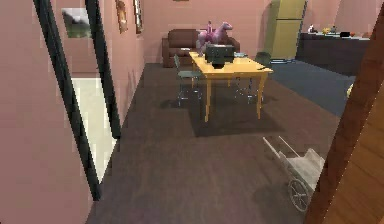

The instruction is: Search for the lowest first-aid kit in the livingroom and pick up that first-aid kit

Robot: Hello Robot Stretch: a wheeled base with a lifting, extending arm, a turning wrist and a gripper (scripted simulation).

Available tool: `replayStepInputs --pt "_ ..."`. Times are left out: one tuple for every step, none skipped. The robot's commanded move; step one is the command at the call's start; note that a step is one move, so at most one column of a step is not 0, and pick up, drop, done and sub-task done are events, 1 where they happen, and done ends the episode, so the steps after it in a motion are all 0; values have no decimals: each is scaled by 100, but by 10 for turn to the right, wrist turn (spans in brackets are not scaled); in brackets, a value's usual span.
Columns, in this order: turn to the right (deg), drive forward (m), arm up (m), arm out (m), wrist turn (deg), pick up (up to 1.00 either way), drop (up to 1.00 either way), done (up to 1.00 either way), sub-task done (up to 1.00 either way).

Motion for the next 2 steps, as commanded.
replayStepInputs --pt "-30 0 0 0 0 0 0 0 0" --pt "-210 0 0 0 0 0 0 0 0"
